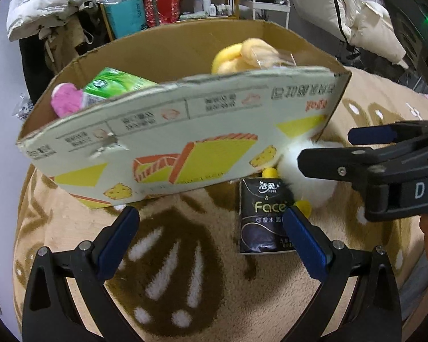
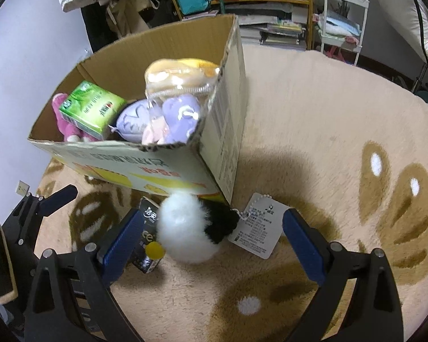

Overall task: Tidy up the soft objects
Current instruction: 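Grasp the white-black pompom toy with the right tool while the left tool grasps the black Face tissue pack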

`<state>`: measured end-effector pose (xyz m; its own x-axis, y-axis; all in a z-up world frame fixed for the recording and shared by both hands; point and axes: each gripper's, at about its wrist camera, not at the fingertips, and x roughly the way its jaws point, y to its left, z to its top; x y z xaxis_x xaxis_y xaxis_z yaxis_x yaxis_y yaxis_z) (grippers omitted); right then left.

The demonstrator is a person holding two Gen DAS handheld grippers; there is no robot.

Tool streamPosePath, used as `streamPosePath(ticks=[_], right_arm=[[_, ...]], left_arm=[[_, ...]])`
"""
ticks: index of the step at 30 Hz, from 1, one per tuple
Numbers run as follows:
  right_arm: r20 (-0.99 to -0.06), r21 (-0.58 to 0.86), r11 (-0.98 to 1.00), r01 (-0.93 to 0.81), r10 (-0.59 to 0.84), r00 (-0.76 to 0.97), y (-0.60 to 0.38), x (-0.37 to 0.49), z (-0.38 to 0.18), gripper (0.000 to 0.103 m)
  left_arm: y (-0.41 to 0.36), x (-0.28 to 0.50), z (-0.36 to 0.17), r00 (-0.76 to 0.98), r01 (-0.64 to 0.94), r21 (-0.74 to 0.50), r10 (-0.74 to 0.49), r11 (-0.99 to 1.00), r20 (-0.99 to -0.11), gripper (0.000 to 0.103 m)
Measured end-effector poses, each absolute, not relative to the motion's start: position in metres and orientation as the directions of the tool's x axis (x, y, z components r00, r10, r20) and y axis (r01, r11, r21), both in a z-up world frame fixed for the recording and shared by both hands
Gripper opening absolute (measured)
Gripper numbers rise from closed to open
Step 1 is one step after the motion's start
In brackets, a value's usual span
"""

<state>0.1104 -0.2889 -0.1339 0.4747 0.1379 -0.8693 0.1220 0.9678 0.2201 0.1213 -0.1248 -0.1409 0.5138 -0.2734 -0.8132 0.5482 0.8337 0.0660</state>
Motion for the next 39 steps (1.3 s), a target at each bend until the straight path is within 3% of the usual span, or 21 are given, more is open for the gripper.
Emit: streamPosePath(ticks=[5,11,23,31,35,39], right_arm=[[-0.883,0.221,0.966,0.136,0.139,0.449,-0.290,0.115,-0.144,0.100],[-0.906,0.216,0.969,0.118,0.154,0.393,-0.286,0.121,-0.158,0.078],[-0.907,0.223,0.968,0.113,0.164,0.387,-0.287,0.122,-0.160,0.061],[-0.910,0.219,0.970,0.108,0.162,0.382,-0.275,0.125,-0.158,0.057],[-0.908,0.225,0.968,0.111,0.167,0.383,-0.273,0.122,-0.160,0.055],[-0.908,0.222,0.970,0.102,0.167,0.385,-0.271,0.123,-0.162,0.055]], left_arm=[[-0.132,0.118,-0.149,0.496,0.568,0.056,-0.286,0.821,-0.820,0.100],[-0.137,0.116,-0.159,0.465,0.582,0.025,-0.308,0.812,-0.830,0.100],[-0.149,0.113,-0.168,0.461,0.574,0.033,-0.289,0.818,-0.839,0.099],[-0.153,0.112,-0.170,0.441,0.584,0.008,-0.309,0.812,-0.843,0.078],[-0.151,0.111,-0.171,0.422,0.584,-0.015,-0.318,0.812,-0.849,0.058],[-0.148,0.111,-0.170,0.426,0.575,-0.013,-0.312,0.818,-0.849,0.047]])
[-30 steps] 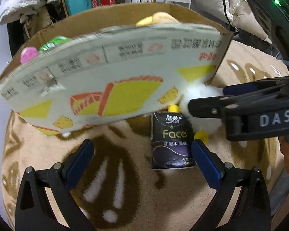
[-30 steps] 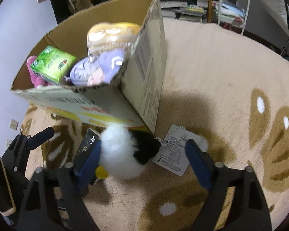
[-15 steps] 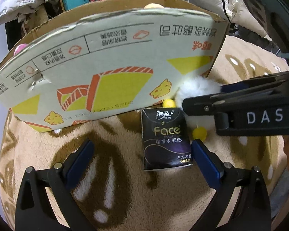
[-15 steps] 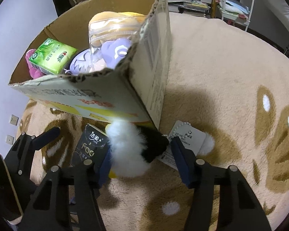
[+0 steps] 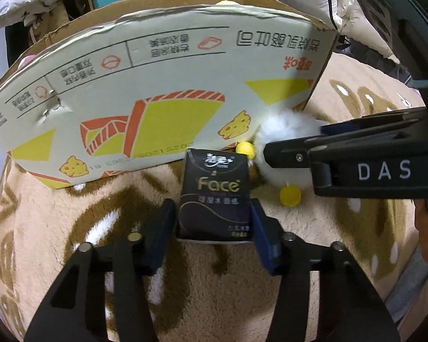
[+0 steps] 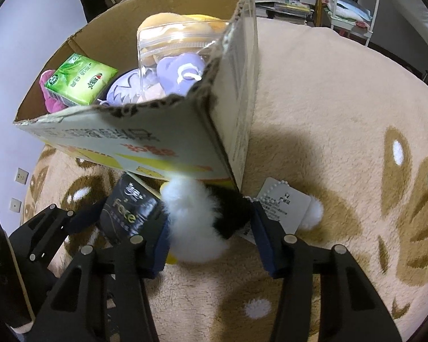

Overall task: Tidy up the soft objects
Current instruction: 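Grasp the white-black pompom toy with the right tool while the left tool grasps the black Face tissue pack, then lift the pompom toy and black tissue pack and carry them over the box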

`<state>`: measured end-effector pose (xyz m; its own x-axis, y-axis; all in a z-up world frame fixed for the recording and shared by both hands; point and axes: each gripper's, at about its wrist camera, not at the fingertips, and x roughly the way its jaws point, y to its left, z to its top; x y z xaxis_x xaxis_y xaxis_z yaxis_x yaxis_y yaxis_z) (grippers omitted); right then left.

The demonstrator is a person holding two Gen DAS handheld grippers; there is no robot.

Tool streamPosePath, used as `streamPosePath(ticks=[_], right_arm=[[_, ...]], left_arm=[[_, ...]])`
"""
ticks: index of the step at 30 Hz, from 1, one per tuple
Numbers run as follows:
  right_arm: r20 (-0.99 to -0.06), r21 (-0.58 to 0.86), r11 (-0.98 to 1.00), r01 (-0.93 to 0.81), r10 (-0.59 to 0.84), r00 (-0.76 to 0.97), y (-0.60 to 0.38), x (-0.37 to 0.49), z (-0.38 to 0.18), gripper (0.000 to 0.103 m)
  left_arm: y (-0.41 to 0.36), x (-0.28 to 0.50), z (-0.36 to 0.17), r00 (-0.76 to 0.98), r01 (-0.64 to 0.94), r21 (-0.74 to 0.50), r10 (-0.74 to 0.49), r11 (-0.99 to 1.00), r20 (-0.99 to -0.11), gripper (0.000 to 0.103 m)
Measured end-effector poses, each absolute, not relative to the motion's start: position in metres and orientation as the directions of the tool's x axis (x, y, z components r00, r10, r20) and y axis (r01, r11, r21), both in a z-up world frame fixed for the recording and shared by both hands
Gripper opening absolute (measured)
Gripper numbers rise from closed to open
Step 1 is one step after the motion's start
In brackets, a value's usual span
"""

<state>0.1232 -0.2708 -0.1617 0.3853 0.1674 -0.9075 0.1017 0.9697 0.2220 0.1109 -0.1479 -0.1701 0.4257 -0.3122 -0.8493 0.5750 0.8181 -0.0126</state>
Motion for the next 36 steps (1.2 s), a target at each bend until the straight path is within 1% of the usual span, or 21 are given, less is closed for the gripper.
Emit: streamPosePath(ticks=[4,9,21,31,36], right_arm=[[-0.908,0.219,0.971,0.092,0.168,0.385,-0.268,0.123,-0.162,0.052],[-0.908,0.219,0.972,0.088,0.169,0.384,-0.261,0.118,-0.160,0.050],[-0.885,0.242,0.967,0.082,0.185,0.427,-0.264,0.101,-0.144,0.050],[-0.839,0.280,0.955,0.096,0.194,0.509,-0.271,0.081,-0.115,0.050],[-0.790,0.298,0.951,0.080,0.199,0.580,-0.276,0.064,-0.090,0.050]], left_arm=[[-0.140,0.112,-0.168,0.421,0.564,-0.030,-0.318,0.825,-0.850,0.046],[-0.133,0.107,-0.163,0.431,0.561,-0.017,-0.310,0.827,-0.848,0.046],[-0.107,0.091,-0.138,0.484,0.524,0.006,-0.292,0.852,-0.825,0.046],[-0.081,0.080,-0.100,0.561,0.477,0.023,-0.284,0.879,-0.778,0.046],[-0.066,0.076,-0.079,0.613,0.437,0.012,-0.287,0.900,-0.736,0.046]])
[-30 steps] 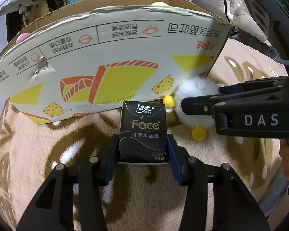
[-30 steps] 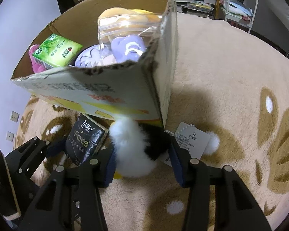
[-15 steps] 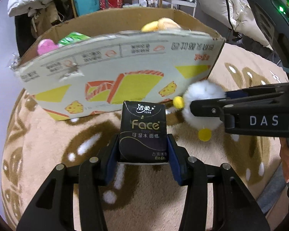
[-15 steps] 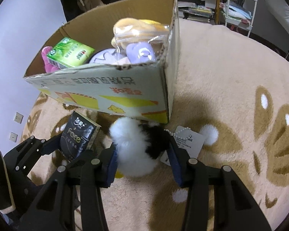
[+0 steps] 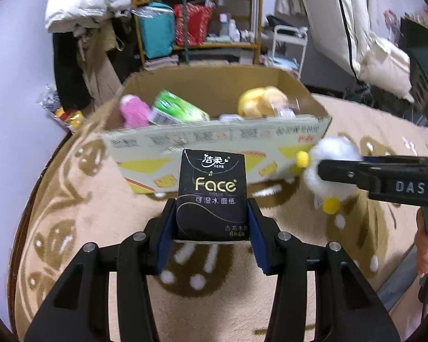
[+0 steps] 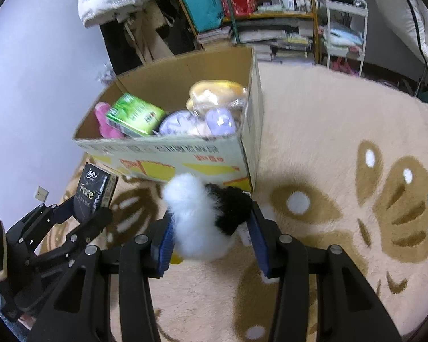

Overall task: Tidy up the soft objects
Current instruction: 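Lift the pompom toy and black tissue pack and carry them over the box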

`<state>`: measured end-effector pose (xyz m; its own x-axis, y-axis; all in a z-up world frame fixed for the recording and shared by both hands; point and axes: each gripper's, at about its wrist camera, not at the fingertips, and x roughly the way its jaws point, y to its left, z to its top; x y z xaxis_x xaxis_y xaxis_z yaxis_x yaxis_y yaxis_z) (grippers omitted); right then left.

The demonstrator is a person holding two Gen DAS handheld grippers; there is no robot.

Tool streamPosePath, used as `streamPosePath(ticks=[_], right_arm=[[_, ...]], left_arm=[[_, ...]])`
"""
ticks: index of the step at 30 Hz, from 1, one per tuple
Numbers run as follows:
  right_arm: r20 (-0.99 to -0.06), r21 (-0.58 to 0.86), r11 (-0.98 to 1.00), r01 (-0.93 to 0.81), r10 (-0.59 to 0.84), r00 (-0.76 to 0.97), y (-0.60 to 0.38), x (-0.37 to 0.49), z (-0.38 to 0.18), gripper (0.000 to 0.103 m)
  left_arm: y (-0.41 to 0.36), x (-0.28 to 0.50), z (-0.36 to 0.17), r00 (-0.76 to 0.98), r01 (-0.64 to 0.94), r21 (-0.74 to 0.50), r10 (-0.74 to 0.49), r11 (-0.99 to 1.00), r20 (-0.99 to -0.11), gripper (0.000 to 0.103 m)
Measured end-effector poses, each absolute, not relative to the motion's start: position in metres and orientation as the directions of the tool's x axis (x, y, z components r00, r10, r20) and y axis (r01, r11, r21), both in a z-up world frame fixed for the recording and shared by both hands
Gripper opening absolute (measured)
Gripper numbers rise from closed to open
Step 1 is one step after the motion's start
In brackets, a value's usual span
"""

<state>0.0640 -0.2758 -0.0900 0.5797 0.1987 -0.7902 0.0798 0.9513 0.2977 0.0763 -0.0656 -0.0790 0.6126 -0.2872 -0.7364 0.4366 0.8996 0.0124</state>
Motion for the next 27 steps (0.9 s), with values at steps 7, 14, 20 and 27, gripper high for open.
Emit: streamPosePath(ticks=[7,14,20,27], right_arm=[[-0.689,0.327,0.944,0.047,0.204,0.695,-0.274,0.046,-0.052,0.050],[-0.607,0.357,0.933,0.030,0.208,0.767,-0.279,0.039,-0.021,0.050],[-0.565,0.335,0.942,0.005,0.196,0.802,-0.279,0.040,0.003,0.050],[-0.529,0.331,0.943,-0.035,0.216,0.821,-0.280,0.057,0.024,0.050]], left_arm=[[-0.053,0.065,-0.035,0.729,0.392,0.030,-0.291,0.919,-0.620,0.046],[-0.049,0.070,-0.004,0.768,0.384,0.043,-0.293,0.922,-0.570,0.046],[-0.053,0.075,0.018,0.805,0.387,0.080,-0.293,0.919,-0.516,0.046],[-0.055,0.088,0.043,0.844,0.389,0.121,-0.301,0.913,-0.443,0.046]])
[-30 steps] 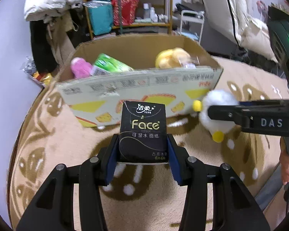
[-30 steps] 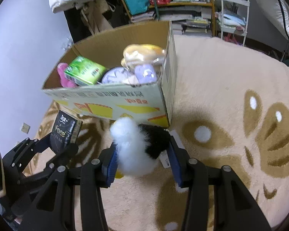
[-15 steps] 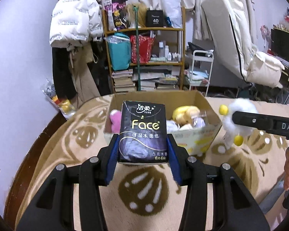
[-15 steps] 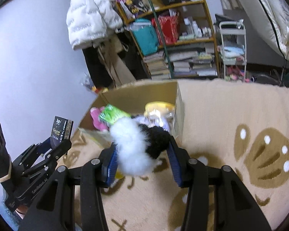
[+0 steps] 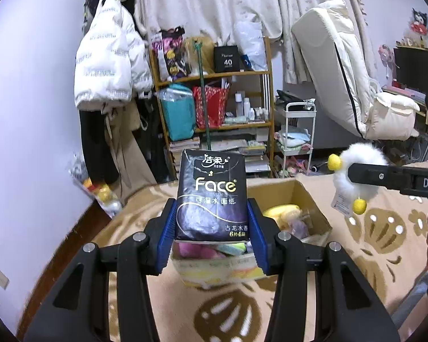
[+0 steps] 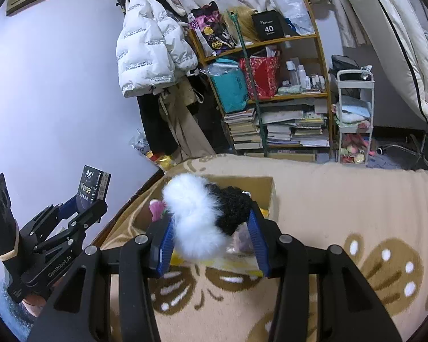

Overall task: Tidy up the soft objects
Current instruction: 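Lift the pompom toy and black tissue pack and carry them over the box, then open both tools to drop the pompom toy and black tissue pack into the box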

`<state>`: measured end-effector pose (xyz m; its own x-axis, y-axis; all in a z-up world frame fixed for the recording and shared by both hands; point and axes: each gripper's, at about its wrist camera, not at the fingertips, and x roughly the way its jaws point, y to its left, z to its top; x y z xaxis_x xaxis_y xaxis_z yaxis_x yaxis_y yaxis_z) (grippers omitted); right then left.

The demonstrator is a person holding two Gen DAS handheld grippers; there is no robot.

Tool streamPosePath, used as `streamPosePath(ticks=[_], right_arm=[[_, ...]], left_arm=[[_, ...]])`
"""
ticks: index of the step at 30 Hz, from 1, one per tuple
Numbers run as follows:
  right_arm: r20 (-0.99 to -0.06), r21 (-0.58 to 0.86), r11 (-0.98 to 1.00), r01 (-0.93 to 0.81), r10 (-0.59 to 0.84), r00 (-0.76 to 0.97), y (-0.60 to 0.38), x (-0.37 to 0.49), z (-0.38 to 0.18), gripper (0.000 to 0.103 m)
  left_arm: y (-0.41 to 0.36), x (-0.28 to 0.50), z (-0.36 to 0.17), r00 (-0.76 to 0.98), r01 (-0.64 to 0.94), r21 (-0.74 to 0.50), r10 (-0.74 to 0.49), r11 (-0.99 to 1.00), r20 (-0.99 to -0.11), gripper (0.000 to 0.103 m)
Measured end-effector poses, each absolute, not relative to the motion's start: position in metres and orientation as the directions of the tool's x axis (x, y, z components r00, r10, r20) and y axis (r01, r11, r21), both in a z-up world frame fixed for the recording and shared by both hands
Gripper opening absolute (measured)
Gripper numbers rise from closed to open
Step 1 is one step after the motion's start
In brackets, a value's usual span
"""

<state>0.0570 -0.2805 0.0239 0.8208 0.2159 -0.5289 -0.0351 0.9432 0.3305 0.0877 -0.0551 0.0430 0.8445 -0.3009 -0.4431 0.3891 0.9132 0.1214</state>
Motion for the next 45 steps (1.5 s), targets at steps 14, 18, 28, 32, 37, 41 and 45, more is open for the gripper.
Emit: streamPosePath(ticks=[14,18,28,32,37,41,45], right_arm=[[-0.529,0.297,0.948,-0.115,0.263,0.807,-0.253,0.112,0.016,0.050],[-0.524,0.293,0.946,-0.138,0.279,0.805,-0.246,0.122,0.004,0.050],[-0.596,0.305,0.946,-0.107,0.277,0.754,-0.247,0.142,-0.041,0.051],[-0.620,0.276,0.957,-0.086,0.246,0.745,-0.249,0.141,-0.050,0.053],[-0.625,0.275,0.959,-0.066,0.231,0.746,-0.253,0.139,-0.053,0.053],[-0.629,0.254,0.965,-0.060,0.212,0.748,-0.252,0.135,-0.050,0.053],[-0.617,0.210,0.976,-0.062,0.182,0.766,-0.247,0.124,-0.042,0.056]], left_arm=[[-0.043,0.145,0.016,0.832,0.338,0.062,-0.267,0.939,-0.487,0.046],[-0.042,0.156,0.001,0.811,0.339,0.033,-0.275,0.940,-0.516,0.046],[-0.051,0.171,-0.034,0.762,0.354,0.023,-0.274,0.935,-0.587,0.046],[-0.056,0.174,-0.044,0.746,0.366,0.037,-0.269,0.930,-0.609,0.047],[-0.061,0.172,-0.050,0.747,0.364,0.076,-0.242,0.928,-0.619,0.055],[-0.057,0.170,-0.048,0.750,0.352,0.066,-0.239,0.934,-0.616,0.065],[-0.048,0.164,-0.042,0.763,0.331,0.068,-0.225,0.941,-0.605,0.071]])
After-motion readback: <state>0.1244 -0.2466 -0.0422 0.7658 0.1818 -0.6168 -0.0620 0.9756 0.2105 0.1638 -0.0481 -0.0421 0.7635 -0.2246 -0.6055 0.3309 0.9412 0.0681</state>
